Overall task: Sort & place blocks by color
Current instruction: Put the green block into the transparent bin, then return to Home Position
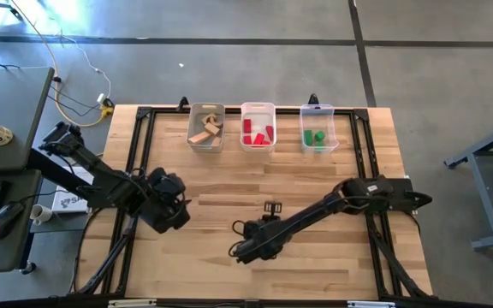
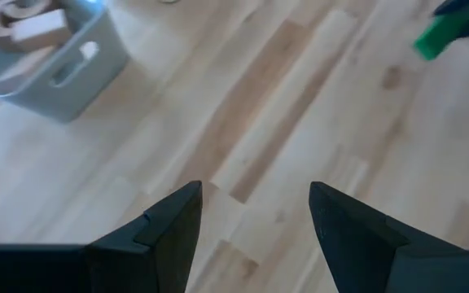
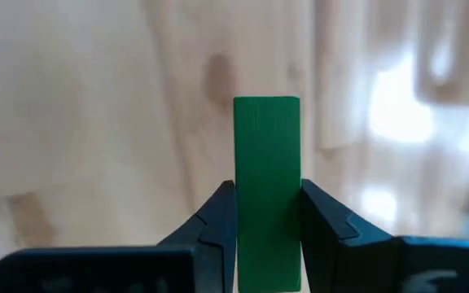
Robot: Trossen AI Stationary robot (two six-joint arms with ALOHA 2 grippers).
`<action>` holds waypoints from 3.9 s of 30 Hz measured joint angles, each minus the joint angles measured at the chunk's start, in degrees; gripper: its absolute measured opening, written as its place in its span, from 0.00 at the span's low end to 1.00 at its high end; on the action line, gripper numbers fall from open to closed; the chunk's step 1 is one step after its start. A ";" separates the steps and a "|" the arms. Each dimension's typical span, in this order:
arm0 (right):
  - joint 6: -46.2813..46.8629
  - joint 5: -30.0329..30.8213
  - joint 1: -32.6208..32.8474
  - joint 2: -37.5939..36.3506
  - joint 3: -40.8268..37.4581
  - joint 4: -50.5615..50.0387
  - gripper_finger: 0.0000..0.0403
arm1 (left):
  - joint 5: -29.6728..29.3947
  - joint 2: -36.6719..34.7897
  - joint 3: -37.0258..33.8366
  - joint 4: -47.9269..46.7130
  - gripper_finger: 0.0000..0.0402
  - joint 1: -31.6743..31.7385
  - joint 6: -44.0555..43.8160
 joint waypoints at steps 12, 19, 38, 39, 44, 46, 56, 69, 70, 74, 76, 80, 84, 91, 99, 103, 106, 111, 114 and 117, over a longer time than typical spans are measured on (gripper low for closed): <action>3.01 11.87 -3.55 -3.04 0.07 -9.09 0.18 | -7.10 -0.03 0.00 -0.79 0.53 8.68 10.38; -1.80 15.90 -8.92 -5.99 0.06 -9.03 0.18 | -8.80 -0.02 0.00 -0.76 0.53 14.82 16.91; 3.84 17.84 -23.91 -27.80 -29.78 -7.10 0.18 | -7.44 0.00 0.00 -0.63 0.53 28.32 27.94; 4.87 17.62 -24.91 -30.30 -32.51 -5.73 0.18 | -7.34 -0.02 0.00 -0.32 0.53 28.95 28.42; 7.32 18.18 -30.09 -42.19 -43.55 3.01 0.18 | -7.20 -0.02 0.00 1.38 0.53 31.99 28.88; 6.86 18.30 -32.27 -46.28 -47.26 7.26 0.18 | -7.19 -0.02 0.00 2.39 0.53 33.08 29.41; -0.98 15.84 -45.57 -58.40 -62.26 31.14 0.18 | -4.49 -0.02 0.00 7.86 0.53 38.39 33.52; -5.16 2.83 -61.24 -58.35 -73.90 56.05 0.18 | 8.24 -0.02 0.00 18.67 0.53 43.91 38.23; -5.13 1.57 -62.02 -58.35 -74.48 57.29 0.18 | 9.64 -0.02 0.00 20.21 0.53 44.03 38.85; -4.78 -1.17 -63.82 -58.35 -75.36 59.92 0.18 | 15.73 -0.02 0.00 27.12 0.53 44.05 41.32; -4.77 -1.04 -64.37 -58.35 -75.36 60.04 0.18 | 17.52 -0.02 0.00 30.36 0.53 44.05 42.47; -4.76 -1.85 -65.33 -58.35 -75.36 60.07 0.18 | 20.36 -0.02 0.00 36.98 0.53 44.05 45.57; -4.75 -2.76 -65.52 -58.35 -75.36 60.07 0.18 | 22.46 -0.02 0.00 41.01 0.53 44.05 45.34; -3.70 -2.99 -65.52 -58.35 -75.36 60.07 0.22 | 23.20 -0.02 0.00 41.51 0.53 43.49 44.70; -3.65 -4.30 -65.50 -58.32 -75.36 60.07 0.39 | 23.17 -2.46 0.00 41.53 0.53 43.46 44.67; -3.50 -3.66 -65.50 -58.32 -75.33 60.05 0.48 | 23.45 -4.66 0.00 41.30 0.53 43.46 44.04; -3.49 -4.44 -65.51 -58.30 -74.42 60.03 0.52 | 23.86 -6.89 0.00 40.20 0.53 43.25 43.62; -3.63 -6.11 -65.21 -58.30 -71.54 59.85 0.53 | 21.47 -10.62 0.00 37.76 0.53 41.38 43.78; -3.65 -6.31 -64.15 -58.30 -69.69 59.39 0.52 | 19.19 -12.49 0.00 36.93 0.53 39.19 45.45; -5.11 -6.30 -61.93 -58.30 -67.66 59.44 0.51 | 15.25 -13.43 -0.03 35.44 0.53 36.22 45.63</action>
